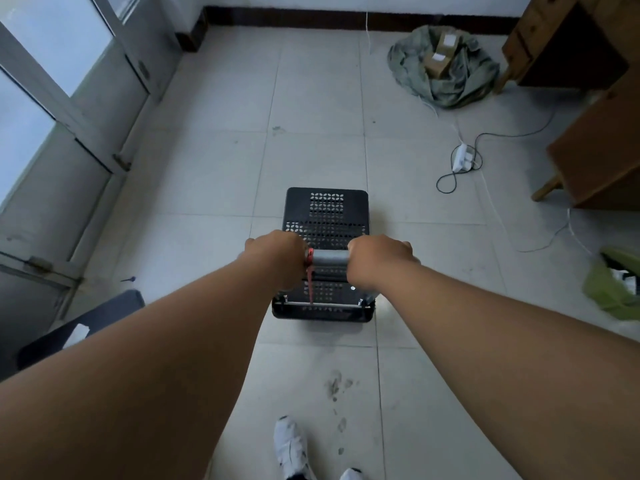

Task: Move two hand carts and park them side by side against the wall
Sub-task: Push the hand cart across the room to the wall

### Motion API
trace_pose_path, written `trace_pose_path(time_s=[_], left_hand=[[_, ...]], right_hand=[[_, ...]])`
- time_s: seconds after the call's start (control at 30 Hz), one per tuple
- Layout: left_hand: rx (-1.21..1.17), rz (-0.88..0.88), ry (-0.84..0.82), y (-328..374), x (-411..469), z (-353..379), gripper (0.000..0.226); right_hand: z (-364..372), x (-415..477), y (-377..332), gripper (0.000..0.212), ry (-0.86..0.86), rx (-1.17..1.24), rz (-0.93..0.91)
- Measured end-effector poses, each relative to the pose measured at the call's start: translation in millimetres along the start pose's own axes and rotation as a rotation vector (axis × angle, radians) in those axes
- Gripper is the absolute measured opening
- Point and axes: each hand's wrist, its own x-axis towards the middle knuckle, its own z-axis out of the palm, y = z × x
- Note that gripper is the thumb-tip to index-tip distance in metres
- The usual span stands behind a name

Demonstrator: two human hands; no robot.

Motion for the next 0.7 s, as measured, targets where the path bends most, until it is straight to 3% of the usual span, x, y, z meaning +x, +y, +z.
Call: trace_pose_path(time_s=[0.13,0.7], left_hand=[[0.006,-0.008,-0.032,-6.1,53.6,-35.3,0.022],[0.009,-0.015,-0.025,-35.2,344.0,-204.6,0.016]], right_hand=[[-40.3,57.9,0.4,0.014,-0.023,-0.002,0.002],[-231.7,339.0,5.8,0.017,0.012,-0.015,-0.020]])
